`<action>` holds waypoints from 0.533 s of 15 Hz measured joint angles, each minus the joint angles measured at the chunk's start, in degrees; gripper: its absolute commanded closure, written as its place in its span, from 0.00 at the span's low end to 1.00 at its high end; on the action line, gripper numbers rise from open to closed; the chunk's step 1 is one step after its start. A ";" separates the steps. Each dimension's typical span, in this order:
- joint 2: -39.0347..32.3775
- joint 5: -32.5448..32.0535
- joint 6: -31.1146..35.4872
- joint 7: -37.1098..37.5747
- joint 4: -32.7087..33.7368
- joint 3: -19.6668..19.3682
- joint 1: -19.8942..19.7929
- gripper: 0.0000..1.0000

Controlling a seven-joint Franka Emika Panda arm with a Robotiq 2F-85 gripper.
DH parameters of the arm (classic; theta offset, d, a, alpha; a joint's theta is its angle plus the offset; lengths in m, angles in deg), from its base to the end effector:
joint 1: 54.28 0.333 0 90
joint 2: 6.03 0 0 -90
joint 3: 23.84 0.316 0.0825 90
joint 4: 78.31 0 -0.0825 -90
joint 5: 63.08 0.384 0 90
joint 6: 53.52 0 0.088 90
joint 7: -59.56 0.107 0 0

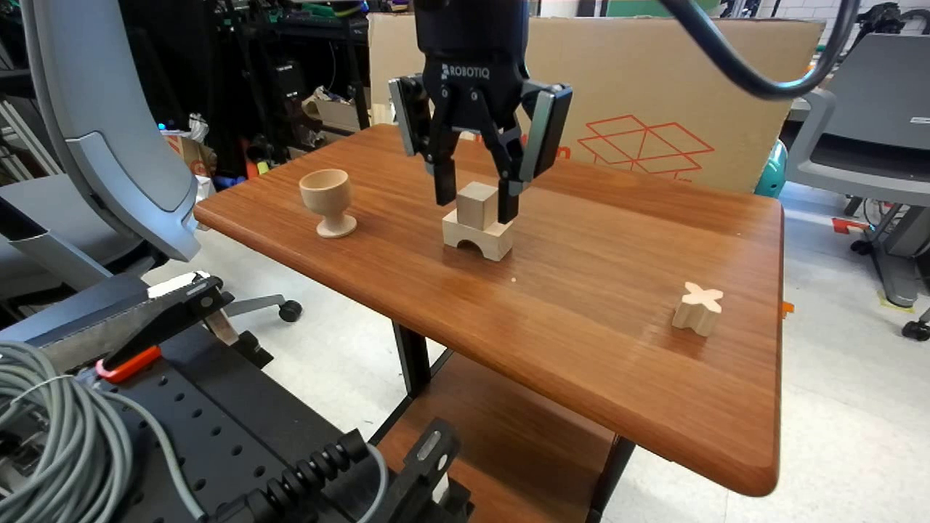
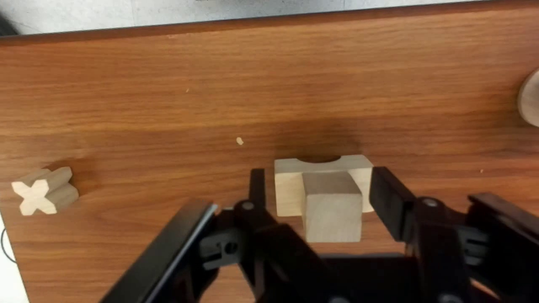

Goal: Remove the wooden cube from the top of the wooden block

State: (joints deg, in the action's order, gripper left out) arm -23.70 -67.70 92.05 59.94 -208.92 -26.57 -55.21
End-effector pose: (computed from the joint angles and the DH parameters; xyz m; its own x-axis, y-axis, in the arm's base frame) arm 0.5284 -0.0333 0.2149 0.9988 -0.0024 -0.0489 0.0004 -0.9984 0.0571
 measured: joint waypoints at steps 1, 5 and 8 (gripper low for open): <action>-0.26 0.00 0.00 0.00 0.22 0.11 0.11 0.73; -0.70 0.00 0.00 0.00 0.88 0.70 0.73 0.92; -0.68 0.00 0.00 0.00 2.10 0.94 1.37 0.92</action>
State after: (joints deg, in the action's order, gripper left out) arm -24.38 -67.70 92.05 59.94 -206.82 -25.62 -53.84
